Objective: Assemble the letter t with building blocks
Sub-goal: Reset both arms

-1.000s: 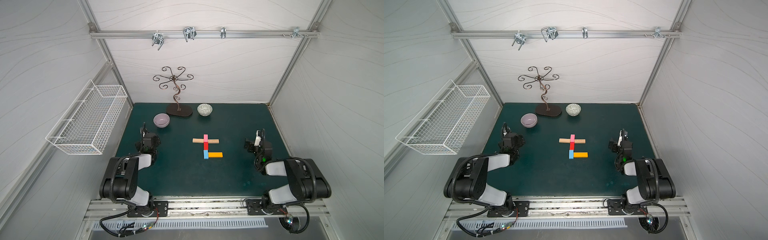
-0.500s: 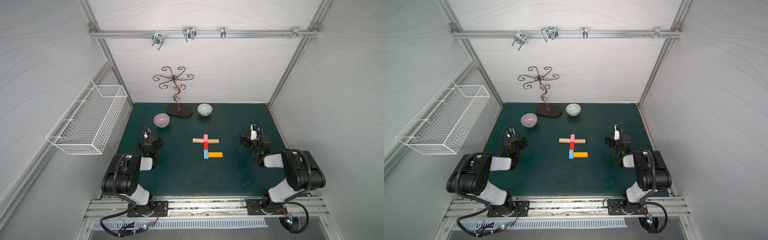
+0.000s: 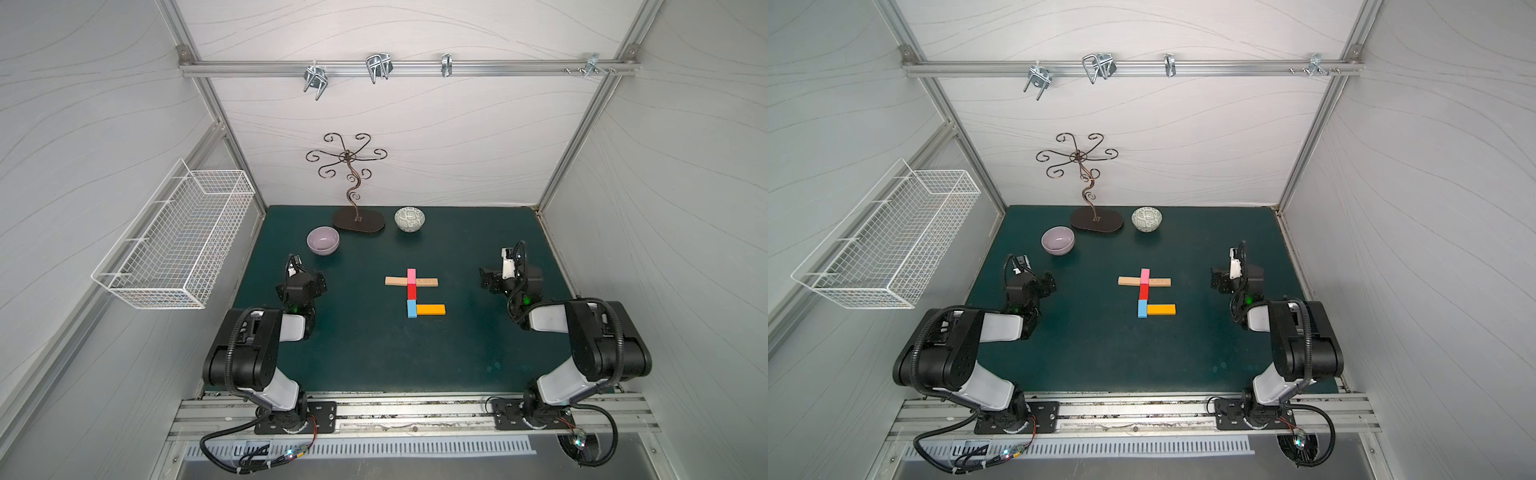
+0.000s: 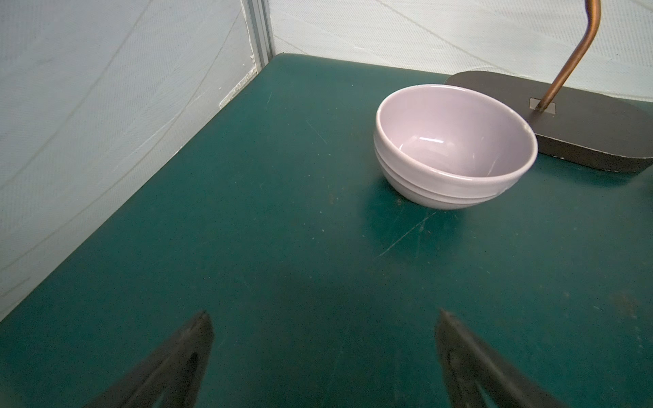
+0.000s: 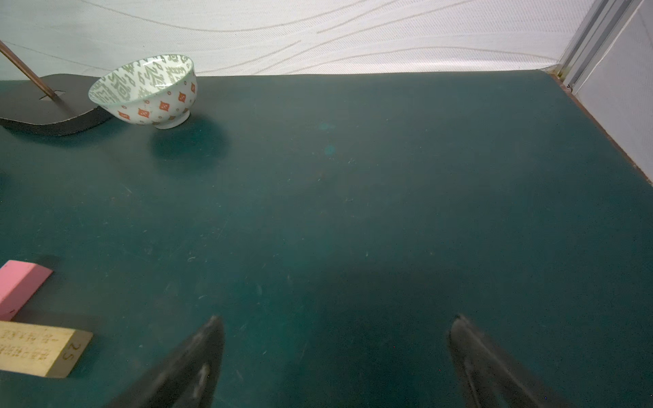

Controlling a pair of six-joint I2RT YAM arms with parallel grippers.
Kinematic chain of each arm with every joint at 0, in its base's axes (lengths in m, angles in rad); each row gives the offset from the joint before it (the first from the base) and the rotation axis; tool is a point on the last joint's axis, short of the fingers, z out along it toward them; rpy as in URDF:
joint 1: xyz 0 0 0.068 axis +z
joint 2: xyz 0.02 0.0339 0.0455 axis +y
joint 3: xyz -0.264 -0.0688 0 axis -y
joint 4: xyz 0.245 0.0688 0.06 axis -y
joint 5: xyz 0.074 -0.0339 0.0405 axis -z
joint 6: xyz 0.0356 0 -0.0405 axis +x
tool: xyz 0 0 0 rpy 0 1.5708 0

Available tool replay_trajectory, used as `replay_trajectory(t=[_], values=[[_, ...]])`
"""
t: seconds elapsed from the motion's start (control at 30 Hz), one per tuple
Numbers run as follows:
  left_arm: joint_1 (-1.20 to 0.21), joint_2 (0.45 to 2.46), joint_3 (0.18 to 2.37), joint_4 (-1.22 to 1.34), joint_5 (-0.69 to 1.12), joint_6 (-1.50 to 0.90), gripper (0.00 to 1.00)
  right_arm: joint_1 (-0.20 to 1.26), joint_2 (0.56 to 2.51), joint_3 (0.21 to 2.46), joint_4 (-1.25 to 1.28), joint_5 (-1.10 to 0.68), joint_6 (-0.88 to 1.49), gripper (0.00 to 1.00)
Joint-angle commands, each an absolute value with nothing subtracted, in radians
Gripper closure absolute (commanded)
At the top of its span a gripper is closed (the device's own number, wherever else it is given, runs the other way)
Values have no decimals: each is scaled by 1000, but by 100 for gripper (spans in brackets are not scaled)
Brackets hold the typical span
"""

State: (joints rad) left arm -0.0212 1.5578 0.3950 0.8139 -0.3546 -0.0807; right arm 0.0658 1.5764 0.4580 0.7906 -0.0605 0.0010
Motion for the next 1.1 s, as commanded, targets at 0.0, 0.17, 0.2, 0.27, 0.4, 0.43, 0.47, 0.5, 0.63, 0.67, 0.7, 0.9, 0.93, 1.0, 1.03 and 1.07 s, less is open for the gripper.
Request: replay_trajectory(t=[0.0, 0.17, 0.2, 0.27, 0.4, 0.43, 0.47, 0.5, 0.63, 0.67, 0.7, 0.9, 0.93, 1.0, 1.03, 1.07], values=[[-31, 1556, 403, 880, -361, -68, 0, 67, 1582, 453, 797, -67, -15, 1], [-31, 1555, 402, 882, -362, -66, 0, 73, 1580, 449, 804, -59, -23, 1], [-33, 1555, 402, 882, -362, -66, 0, 77, 1579, 447, 806, -55, -25, 1], [-33, 1555, 402, 882, -364, -67, 0, 84, 1579, 444, 810, -44, -32, 1], [-33, 1557, 402, 882, -364, -66, 0, 87, 1579, 443, 810, -40, -36, 1], [-33, 1556, 402, 882, -364, -67, 0, 87, 1578, 443, 810, -40, -36, 1], [-32, 1556, 402, 882, -364, -66, 0, 87, 1578, 443, 810, -40, -37, 1], [-32, 1556, 402, 882, -364, -66, 0, 87, 1578, 443, 810, -40, -38, 1], [-32, 1556, 402, 882, -363, -67, 0, 87, 1579, 443, 810, -39, -37, 1], [-33, 1557, 402, 882, -365, -66, 0, 86, 1579, 442, 809, -40, -37, 1], [-32, 1558, 404, 880, -364, -67, 0, 87, 1579, 443, 809, -40, -38, 1], [-31, 1558, 405, 876, -362, -67, 0, 87, 1579, 443, 810, -38, -37, 1], [-32, 1557, 405, 879, -363, -66, 0, 87, 1578, 443, 811, -38, -38, 1], [-32, 1556, 403, 878, -363, -66, 0, 88, 1579, 443, 810, -38, -37, 1], [-31, 1555, 403, 880, -365, -66, 0, 89, 1579, 443, 811, -38, -37, 1], [-32, 1557, 404, 881, -365, -66, 0, 87, 1578, 444, 811, -38, -37, 1]])
